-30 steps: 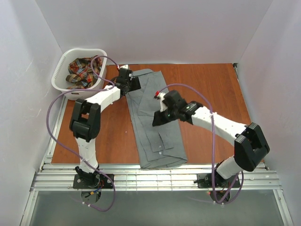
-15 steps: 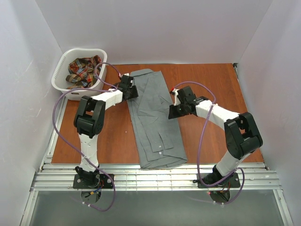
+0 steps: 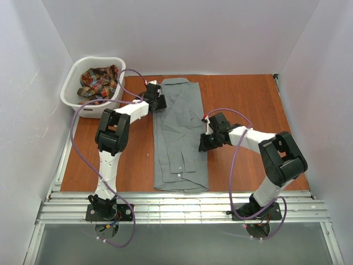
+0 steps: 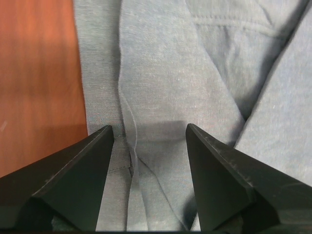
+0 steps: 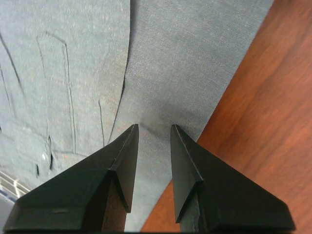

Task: Fold and stack the long sleeve shirts
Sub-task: Fold the shirt

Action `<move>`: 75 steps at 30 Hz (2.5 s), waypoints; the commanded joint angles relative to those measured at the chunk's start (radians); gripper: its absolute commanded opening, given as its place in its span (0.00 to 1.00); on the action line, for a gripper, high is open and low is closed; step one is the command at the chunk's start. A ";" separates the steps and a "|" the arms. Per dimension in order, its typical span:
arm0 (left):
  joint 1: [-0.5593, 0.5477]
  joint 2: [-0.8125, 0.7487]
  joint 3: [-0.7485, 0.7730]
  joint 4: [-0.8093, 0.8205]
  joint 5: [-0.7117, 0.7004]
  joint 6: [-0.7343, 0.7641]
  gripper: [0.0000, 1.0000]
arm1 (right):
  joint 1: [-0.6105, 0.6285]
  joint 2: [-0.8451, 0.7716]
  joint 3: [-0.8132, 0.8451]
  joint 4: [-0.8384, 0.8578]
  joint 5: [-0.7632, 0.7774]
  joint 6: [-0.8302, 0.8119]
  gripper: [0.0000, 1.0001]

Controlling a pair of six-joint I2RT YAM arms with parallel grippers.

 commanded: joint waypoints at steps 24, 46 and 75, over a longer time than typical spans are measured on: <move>-0.022 -0.892 -0.693 -0.282 0.103 -0.221 0.82 | 0.023 -0.369 -0.187 -0.159 -0.002 0.127 0.40; -0.106 -0.890 -1.019 -0.184 0.355 -0.363 0.49 | 0.117 -0.318 -0.294 0.022 0.021 0.261 0.29; -0.146 -0.891 -0.975 -0.445 0.349 -0.284 0.70 | 0.063 -0.379 -0.311 -0.117 -0.031 0.277 0.49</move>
